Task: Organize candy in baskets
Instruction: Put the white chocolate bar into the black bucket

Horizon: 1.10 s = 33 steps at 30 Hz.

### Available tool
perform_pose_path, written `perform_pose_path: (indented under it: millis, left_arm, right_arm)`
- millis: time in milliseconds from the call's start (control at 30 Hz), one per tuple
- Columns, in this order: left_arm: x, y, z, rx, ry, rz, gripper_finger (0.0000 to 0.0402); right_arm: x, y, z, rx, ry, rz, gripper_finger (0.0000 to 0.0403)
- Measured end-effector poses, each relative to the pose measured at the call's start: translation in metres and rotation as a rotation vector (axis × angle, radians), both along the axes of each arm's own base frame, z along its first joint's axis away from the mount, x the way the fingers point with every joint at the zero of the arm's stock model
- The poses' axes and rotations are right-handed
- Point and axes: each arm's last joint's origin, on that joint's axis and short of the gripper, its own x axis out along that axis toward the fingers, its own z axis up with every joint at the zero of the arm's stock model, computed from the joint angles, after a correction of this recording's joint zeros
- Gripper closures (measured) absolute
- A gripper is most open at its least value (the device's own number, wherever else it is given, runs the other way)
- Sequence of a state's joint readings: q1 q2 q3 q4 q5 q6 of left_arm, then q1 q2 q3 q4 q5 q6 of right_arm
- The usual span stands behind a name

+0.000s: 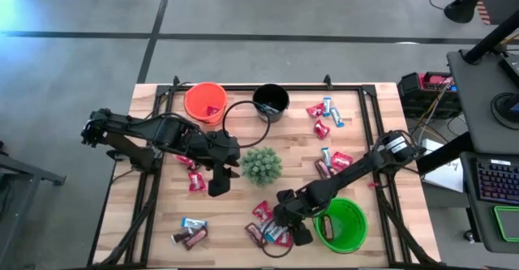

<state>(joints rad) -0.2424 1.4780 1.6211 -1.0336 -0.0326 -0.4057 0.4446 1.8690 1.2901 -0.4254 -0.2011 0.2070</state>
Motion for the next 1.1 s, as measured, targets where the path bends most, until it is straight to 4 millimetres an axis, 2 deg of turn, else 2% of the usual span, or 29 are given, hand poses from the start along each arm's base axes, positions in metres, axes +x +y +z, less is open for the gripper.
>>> perform_pose_path:
  millis: [167, 500, 1100]
  left_arm:
    - [0.000, 0.000, 0.000, 0.000, -0.001, 0.000, 0.0259]
    - [0.000, 0.000, 0.000, 0.000, -0.001, 0.000, 0.0259]
    - [0.000, 0.000, 0.000, 0.000, 0.000, 0.000, 0.0259]
  right_arm:
    - [0.001, 0.001, -0.002, 0.019, -0.041, -0.001, 0.0225]
    - [-0.004, -0.002, -0.011, 0.006, -0.018, 0.001, 0.0225]
    - [0.001, -0.003, -0.010, 0.012, -0.087, 0.019, 0.0225]
